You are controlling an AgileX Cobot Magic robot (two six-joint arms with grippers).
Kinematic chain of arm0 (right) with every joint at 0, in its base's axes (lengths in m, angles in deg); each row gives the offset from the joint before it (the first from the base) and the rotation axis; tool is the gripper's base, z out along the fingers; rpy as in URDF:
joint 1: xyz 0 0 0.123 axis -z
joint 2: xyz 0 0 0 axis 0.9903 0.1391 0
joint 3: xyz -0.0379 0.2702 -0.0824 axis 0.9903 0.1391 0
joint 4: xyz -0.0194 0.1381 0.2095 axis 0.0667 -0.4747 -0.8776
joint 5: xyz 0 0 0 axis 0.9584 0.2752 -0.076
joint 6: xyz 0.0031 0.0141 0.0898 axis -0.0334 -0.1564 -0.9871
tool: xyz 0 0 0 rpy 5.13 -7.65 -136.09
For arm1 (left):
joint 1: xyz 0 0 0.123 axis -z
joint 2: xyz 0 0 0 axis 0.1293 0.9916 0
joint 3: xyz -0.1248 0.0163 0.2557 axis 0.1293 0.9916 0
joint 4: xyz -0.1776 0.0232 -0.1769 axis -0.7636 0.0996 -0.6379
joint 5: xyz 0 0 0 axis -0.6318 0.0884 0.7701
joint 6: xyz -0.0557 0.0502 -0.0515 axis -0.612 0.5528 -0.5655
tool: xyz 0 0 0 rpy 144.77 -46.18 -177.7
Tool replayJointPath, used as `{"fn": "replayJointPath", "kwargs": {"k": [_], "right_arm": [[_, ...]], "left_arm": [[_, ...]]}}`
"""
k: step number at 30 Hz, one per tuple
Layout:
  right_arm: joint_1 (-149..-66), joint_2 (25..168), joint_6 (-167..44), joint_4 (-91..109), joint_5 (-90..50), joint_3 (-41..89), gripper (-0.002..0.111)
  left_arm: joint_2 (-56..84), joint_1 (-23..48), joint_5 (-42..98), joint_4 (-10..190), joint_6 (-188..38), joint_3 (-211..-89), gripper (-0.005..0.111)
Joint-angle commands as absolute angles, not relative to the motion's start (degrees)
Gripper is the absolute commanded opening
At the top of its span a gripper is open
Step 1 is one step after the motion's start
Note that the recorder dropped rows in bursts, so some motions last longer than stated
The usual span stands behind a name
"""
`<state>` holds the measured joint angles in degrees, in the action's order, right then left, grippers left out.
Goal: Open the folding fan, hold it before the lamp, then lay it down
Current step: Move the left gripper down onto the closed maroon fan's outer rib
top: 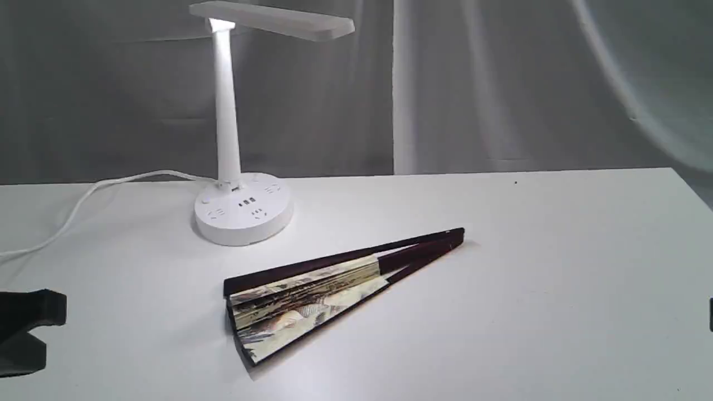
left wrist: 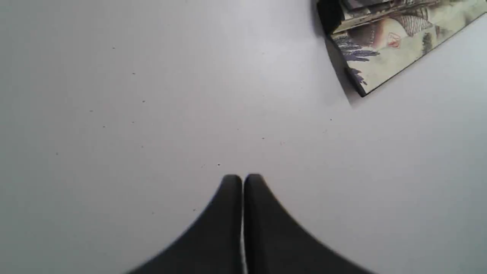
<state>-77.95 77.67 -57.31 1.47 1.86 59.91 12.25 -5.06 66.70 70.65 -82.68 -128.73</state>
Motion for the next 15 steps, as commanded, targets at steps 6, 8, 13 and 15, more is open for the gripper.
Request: {"fn": "replayJointPath", "kwargs": {"k": [6,8,13,15], "right_arm": [[-78.02,85.99,-55.86,-0.6,8.36,53.42,0.026],[-78.02,89.23,-55.04,-3.1,9.57,50.93,0.026],[-78.02,96.27,-45.62,-11.02,12.0,45.92,0.026],[-78.02,98.48,-45.1,-11.97,13.45,43.89,0.026]], "left_arm": [[17.67,-3.66,64.35,64.92,-77.15,-129.75,0.0],[18.99,-1.94,63.9,64.92,-77.03,-130.02,0.0],[23.36,3.1,63.78,65.03,-77.42,-133.34,0.0],[24.98,4.55,64.13,65.27,-77.54,-135.12,0.0]]}}
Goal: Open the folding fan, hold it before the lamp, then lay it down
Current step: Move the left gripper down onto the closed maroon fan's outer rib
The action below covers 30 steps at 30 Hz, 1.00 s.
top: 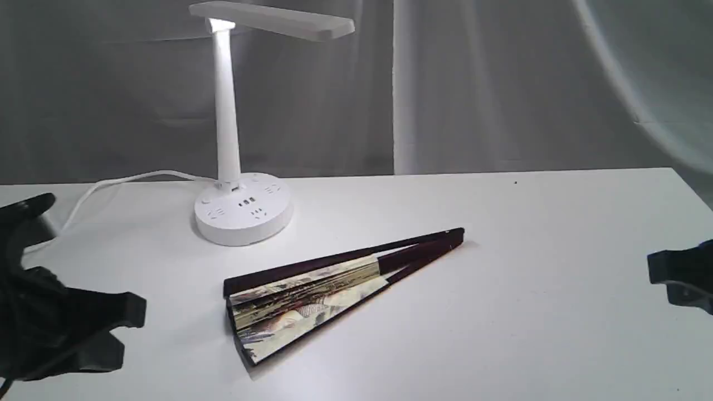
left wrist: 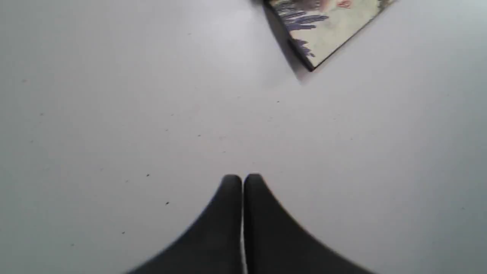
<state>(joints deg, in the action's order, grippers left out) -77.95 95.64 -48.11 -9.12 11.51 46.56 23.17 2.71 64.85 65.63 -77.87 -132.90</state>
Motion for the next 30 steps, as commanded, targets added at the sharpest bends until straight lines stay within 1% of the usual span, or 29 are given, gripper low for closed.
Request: {"fn": "replayJointPath", "kwargs": {"k": [1,8,14,18,22,26,30], "right_arm": [[-78.02,99.85,-45.1,-12.09,14.46,42.66,0.026],[-78.02,108.96,-43.48,-13.48,20.54,34.59,0.025],[-78.02,115.14,-40.08,-17.45,22.73,29.35,0.025],[-78.6,116.9,-35.9,-19.68,22.39,28.8,0.025],[-80.1,116.99,-33.56,-19.58,20.3,28.65,0.025],[-80.93,116.99,-33.41,-20.32,16.99,28.65,0.025],[-80.93,116.99,-33.41,-22.38,16.69,28.65,0.025]], "left_arm": [[26.2,5.59,64.21,65.37,-77.66,-136.06,0.0],[33.38,10.25,64.21,70.34,-82.74,-142.52,0.0],[41.01,13.57,64.61,73.91,-86.53,-150.07,0.0],[46.2,14.5,59.68,73.25,-86.11,-154.18,0.0],[49.99,14.5,53.52,71.88,-85.75,-155.06,0.0],[52.52,14.5,51.14,71.79,-85.05,-155.06,0.001],[54.41,14.5,49.3,71.79,-76.2,-155.06,0.009]]}}
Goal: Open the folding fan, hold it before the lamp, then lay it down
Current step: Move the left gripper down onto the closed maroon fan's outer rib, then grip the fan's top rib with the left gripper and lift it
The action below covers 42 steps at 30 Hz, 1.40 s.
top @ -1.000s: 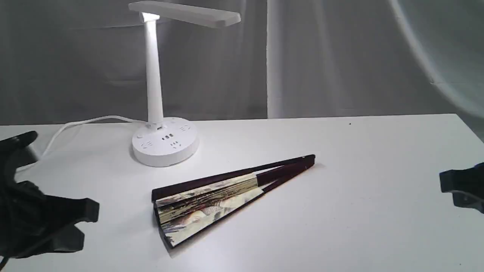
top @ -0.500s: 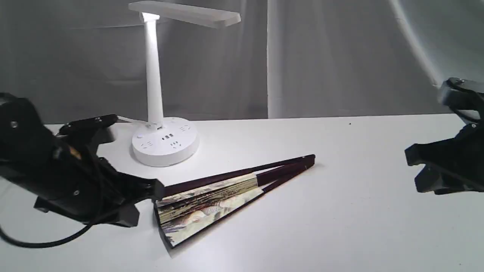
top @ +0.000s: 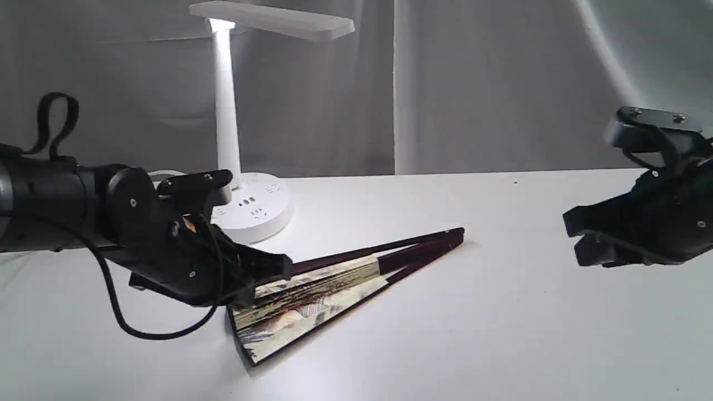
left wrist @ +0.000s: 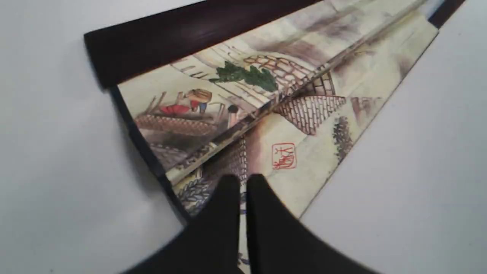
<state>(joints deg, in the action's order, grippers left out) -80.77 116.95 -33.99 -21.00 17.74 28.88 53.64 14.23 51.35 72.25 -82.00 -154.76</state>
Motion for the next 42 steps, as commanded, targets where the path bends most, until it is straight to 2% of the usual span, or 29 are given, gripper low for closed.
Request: {"fn": "replayJointPath", "kwargs": {"k": [1,4,9,11,25,42], "right_arm": [[-80.93,116.99,-33.41,-22.38,16.69,28.65,0.025],[-80.93,116.99,-33.01,-22.39,16.69,28.65,0.025],[-80.93,116.99,-32.53,-22.39,16.82,28.65,0.025],[-80.93,116.99,-32.53,-22.17,17.22,28.65,0.025],[-80.93,116.99,-32.53,-21.91,20.36,28.65,0.025],[-80.93,116.99,-32.53,-19.41,20.66,28.65,0.025]], "left_arm": [[54.66,14.5,48.95,71.79,-75.05,-155.06,0.011],[55.11,14.5,49.23,71.99,-73.98,-156.43,0.023],[56.62,14.5,49.26,74.19,-73.83,-160.67,0.05],[57.91,14.5,49.15,74.19,-73.47,-162.42,0.054],[67.41,14.71,49.4,72.32,-66.57,-170.96,0.055],[69.48,17.45,44.77,70.91,-58.81,-170.95,0.055]]}}
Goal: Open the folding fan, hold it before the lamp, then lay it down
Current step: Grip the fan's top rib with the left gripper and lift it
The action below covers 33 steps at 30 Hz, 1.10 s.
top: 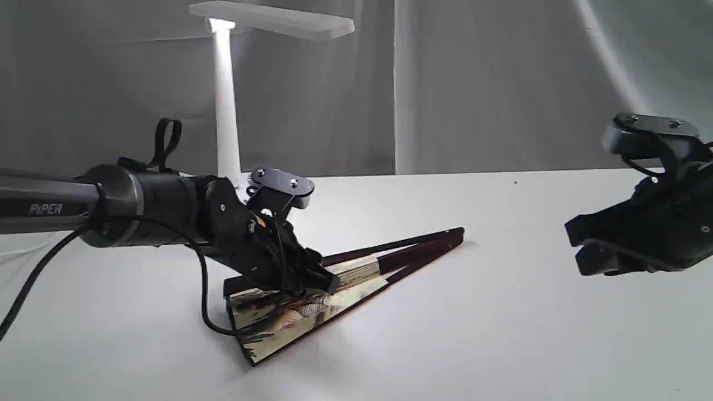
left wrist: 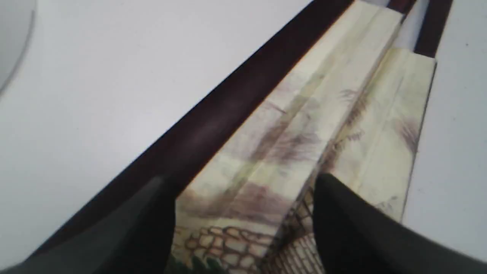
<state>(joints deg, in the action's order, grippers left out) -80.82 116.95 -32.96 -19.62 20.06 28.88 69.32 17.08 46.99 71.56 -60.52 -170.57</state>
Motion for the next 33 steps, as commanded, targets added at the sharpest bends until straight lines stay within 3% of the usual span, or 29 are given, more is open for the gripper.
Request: {"fn": "replayJointPath", "kwargs": {"k": [1,14,22,33], "right_arm": [[-80.93,116.99,-32.53,-19.41,20.88,28.65,0.025],[-80.93,116.99,-32.43,-19.41,22.19,28.65,0.025],[-80.93,116.99,-32.43,-19.41,22.44,28.65,0.025],[-80.93,116.99,-30.58,-15.56,24.59,28.65,0.025]], "left_arm": [[69.6,17.45,44.6,70.91,-58.8,-170.95,0.055],[71.39,17.45,44.87,70.67,-51.67,-170.95,0.054],[71.39,17.45,51.29,70.63,-25.14,-170.95,0.026],[71.39,17.45,61.76,64.45,1.31,-170.95,0.025]]}}
